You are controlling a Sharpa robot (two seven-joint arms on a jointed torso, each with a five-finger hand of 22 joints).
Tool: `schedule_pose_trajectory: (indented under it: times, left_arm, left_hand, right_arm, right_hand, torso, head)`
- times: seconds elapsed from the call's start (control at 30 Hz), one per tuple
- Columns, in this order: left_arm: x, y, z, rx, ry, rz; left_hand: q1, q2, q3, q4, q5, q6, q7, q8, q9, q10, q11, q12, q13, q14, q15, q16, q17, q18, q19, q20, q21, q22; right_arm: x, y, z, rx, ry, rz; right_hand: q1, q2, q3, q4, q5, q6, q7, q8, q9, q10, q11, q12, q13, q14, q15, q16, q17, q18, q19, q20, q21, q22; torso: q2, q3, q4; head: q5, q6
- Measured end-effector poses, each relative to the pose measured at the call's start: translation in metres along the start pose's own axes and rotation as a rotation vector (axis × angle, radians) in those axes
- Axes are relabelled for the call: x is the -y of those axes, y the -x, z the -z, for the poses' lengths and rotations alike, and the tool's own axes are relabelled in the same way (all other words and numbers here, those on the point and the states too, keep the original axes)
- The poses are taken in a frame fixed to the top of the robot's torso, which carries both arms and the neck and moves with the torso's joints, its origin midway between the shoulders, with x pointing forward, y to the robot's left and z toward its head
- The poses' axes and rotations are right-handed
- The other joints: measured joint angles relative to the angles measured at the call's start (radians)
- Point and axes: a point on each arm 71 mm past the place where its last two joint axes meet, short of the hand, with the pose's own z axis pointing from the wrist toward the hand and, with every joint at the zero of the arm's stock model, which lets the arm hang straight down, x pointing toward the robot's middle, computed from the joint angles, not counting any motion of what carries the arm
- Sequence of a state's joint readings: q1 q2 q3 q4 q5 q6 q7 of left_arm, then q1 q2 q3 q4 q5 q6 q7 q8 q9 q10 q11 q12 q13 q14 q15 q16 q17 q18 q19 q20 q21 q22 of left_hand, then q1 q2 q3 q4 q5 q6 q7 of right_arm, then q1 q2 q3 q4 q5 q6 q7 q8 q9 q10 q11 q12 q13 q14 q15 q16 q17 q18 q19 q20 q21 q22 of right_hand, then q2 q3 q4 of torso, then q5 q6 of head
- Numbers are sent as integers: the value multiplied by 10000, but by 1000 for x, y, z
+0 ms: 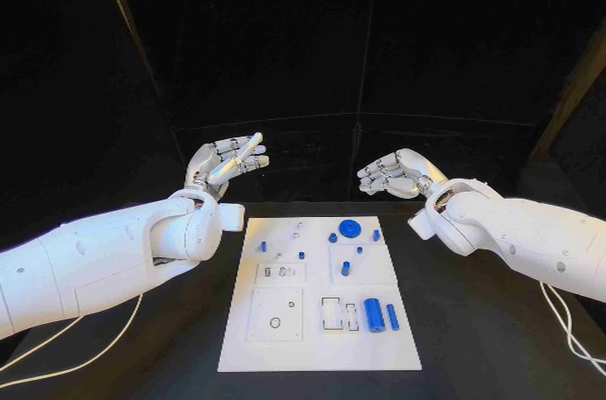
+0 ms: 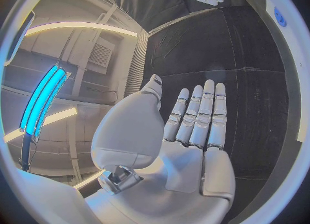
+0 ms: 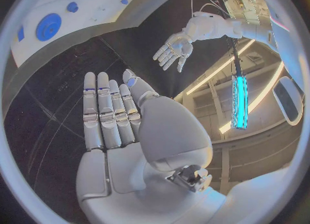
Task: Assemble the parts on the task board
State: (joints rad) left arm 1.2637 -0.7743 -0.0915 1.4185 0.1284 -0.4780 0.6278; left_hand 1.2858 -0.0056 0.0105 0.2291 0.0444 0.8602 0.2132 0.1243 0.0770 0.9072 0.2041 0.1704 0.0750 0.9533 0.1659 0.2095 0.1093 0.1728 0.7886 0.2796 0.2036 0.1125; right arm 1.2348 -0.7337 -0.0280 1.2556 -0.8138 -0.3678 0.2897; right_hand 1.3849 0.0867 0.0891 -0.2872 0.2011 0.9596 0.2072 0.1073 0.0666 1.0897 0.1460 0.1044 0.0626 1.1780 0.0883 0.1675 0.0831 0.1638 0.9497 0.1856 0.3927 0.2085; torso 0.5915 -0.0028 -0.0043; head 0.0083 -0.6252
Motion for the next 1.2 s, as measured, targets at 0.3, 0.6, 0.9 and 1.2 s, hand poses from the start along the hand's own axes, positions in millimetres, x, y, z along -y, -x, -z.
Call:
schedule_pose_trajectory:
  times: [0.3,0.6,0.9,1.2]
  left_arm:
    - [9,-6,18,-457,45,343]
    - [11,-22,32,-1120,119,698]
    - [13,-32,37,-1604,82,840]
    - [14,-33,40,-1791,49,889]
  left_hand:
    - [434,105,-75,-611,-1,592,172,0,-61,633,-220,0,-72,970,-326,172,94,-7,899,-297,138,4]
    - [519,191,-91,-763,-1,638,190,-50,-92,669,-255,-87,-97,1013,-297,126,93,-17,974,-299,138,-47]
    - [519,191,-89,-818,-2,638,190,-85,-102,669,-255,-155,-96,1012,-297,43,92,-19,973,-299,137,-78]
    - [519,191,-118,-847,-7,637,190,-84,-102,668,-254,-192,-95,1012,-297,43,91,-20,972,-298,137,-90]
  right_arm:
    - [-22,-5,-11,-994,418,2656]
    - [-39,-29,-22,-2010,736,5069]
    - [-44,-44,-28,-2658,681,6426]
    - [-44,-50,-30,-3096,443,7022]
  right_hand:
    - [-94,-296,321,-15,114,696,-281,-68,-2,1044,-374,-156,19,1975,-582,787,623,0,575,-575,2218,1383]
    - [-653,-851,1090,17,156,884,-417,-423,-12,1089,-572,-390,22,2873,-882,3242,2536,-2,892,-892,4825,3008]
    - [-1059,-995,1635,73,85,615,-430,-444,-16,587,-532,-390,35,2872,-883,5531,4229,-4,1660,-805,6658,4961]
    - [-1165,-1100,1856,123,27,558,-440,-443,-16,453,-476,-389,34,2872,-883,7403,6000,-169,2231,-730,7811,6483]
  torso:
    - [556,-1,76]
    - [1092,-1,158]
    - [1470,17,222]
    - [1687,35,226]
  head:
    - [-64,303]
    - [-102,506]
    - [-122,562]
    - [-162,504]
